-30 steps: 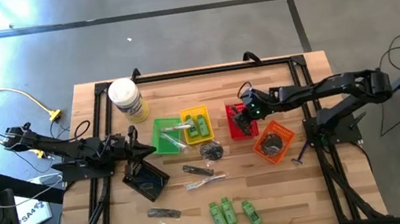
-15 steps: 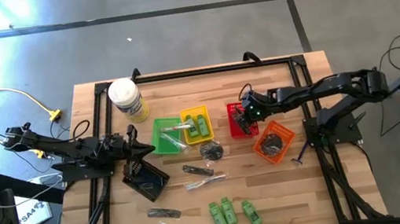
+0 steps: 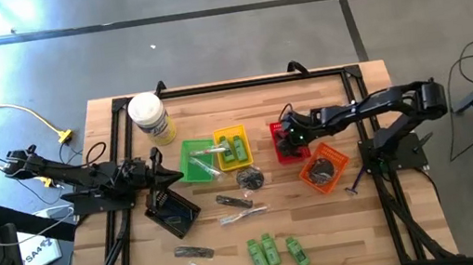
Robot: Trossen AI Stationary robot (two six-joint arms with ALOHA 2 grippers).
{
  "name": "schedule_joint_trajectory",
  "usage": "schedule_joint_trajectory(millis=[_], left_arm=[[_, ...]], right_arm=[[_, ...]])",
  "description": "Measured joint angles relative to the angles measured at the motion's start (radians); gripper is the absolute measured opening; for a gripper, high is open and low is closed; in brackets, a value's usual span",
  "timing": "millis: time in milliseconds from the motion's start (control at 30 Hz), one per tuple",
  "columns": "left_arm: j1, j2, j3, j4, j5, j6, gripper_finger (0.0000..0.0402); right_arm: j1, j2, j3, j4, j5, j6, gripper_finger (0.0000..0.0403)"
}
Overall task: Pick & Place Travel size toiletries
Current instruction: Put the top right black comb into the red basket, then put the black hairbrush into the orange basket
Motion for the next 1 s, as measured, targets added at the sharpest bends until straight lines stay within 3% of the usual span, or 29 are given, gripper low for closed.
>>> schedule_joint_trajectory(millis=[300,500,667,767,867,1000], left_arm=[[0.0,0.0,0.0,-0.007,0.0,0.0,0.0],[0.0,0.0,0.0,-0.007,0.0,0.006,0.0],[0.0,0.0,0.0,-0.007,0.0,0.051,0.0],[0.0,0.0,0.0,-0.008,0.0,0.052,0.0],[0.0,0.0,0.0,-0.023,0.0,0.053,0.0],[0.0,0.0,0.0,-0.033,-0.005,0.075,0.0]], right_arm=[[0.0,-0.005,0.0,0.04,-0.085,-0.006,0.0158],[-0.017,-0.077,0.0,0.03,-0.157,-0.075,0.0198],[-0.029,-0.212,-0.001,0.005,-0.144,-0.172,0.02],[-0.014,-0.338,-0.004,0.028,-0.081,-0.298,0.019],[0.035,-0.486,-0.039,0.164,0.012,-0.403,0.0173],[0.088,-0.645,-0.114,0.33,0.003,-0.544,0.0135]])
